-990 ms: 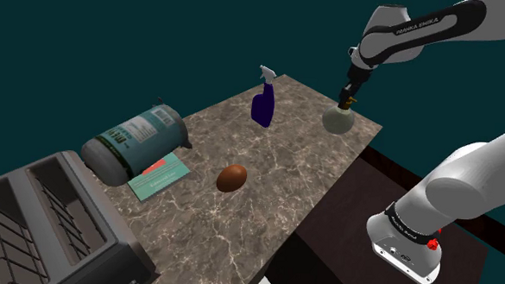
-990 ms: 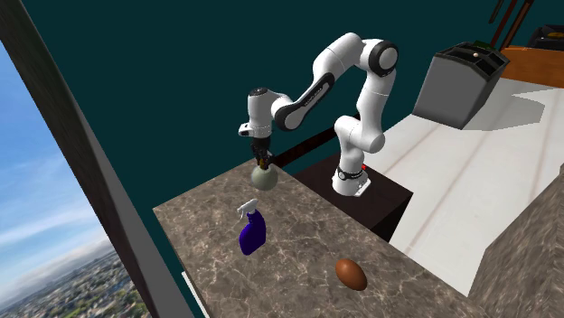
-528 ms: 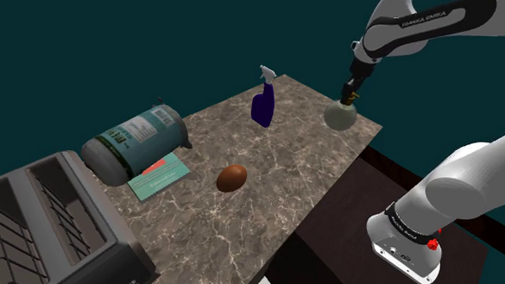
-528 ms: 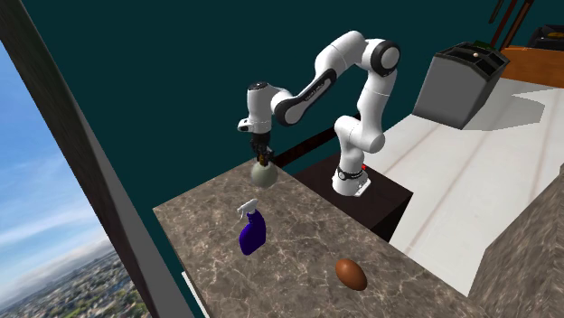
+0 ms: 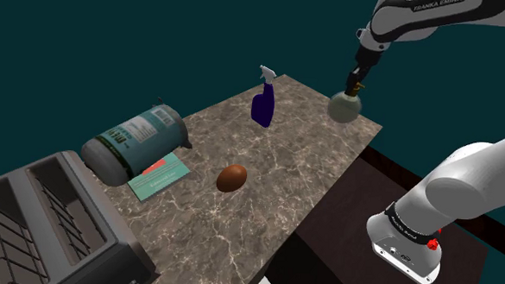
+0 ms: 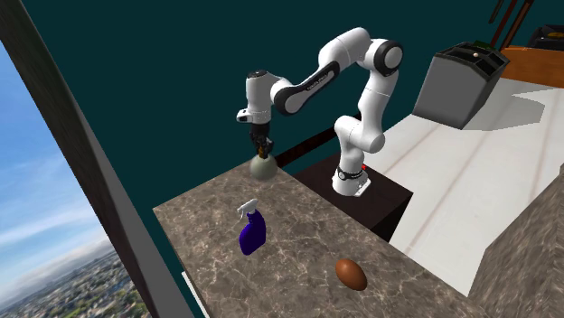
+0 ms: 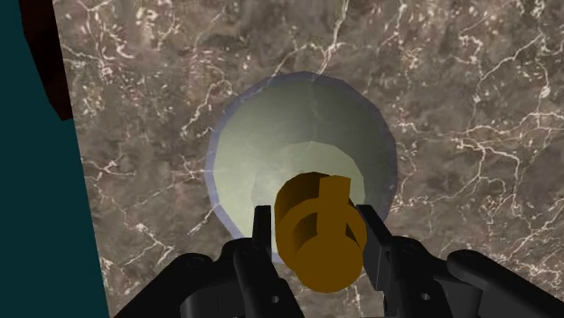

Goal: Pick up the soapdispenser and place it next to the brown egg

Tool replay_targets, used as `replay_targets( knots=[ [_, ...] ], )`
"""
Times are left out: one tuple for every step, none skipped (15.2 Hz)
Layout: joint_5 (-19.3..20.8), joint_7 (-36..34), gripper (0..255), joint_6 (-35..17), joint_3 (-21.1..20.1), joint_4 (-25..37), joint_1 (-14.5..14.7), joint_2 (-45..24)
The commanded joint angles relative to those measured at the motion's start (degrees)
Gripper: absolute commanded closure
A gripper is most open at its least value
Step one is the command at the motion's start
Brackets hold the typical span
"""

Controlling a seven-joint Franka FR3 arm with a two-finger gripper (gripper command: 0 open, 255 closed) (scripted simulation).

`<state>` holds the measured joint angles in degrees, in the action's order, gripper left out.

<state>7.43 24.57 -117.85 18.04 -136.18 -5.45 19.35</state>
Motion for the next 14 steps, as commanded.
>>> replay_targets(
  knots=[
    [0.0,-0.2,255,1.8,-0.3,1.2,0.1,0.7],
    [0.0,-0.2,255,2.7,-0.4,1.8,0.1,0.9],
    [0.0,-0.2,255,3.5,-0.5,2.4,0.1,1.1],
    [0.0,-0.2,255,4.3,-0.6,3.0,0.1,1.3],
    [-0.1,-0.2,255,5.1,-0.6,3.6,0.1,1.5],
    [-0.1,-0.2,255,5.9,-0.7,4.2,0.1,1.7],
    [-0.1,-0.3,255,6.7,-0.8,4.8,0.1,1.9],
    [-0.1,-0.3,255,7.5,-0.9,5.5,0.2,2.0],
    [-0.1,-0.2,255,8.2,-0.9,6.1,0.2,2.2],
    [-0.2,-0.2,255,9.0,-1.0,6.8,0.2,2.3],
    [-0.2,-0.2,255,9.8,-1.1,7.5,0.2,2.4],
    [-0.2,-0.2,255,10.6,-1.2,8.2,0.2,2.5],
    [-0.3,-0.2,255,11.4,-1.2,8.9,0.2,2.6],
    [-0.3,-0.2,255,12.2,-1.3,9.6,0.3,2.6]
  ],
)
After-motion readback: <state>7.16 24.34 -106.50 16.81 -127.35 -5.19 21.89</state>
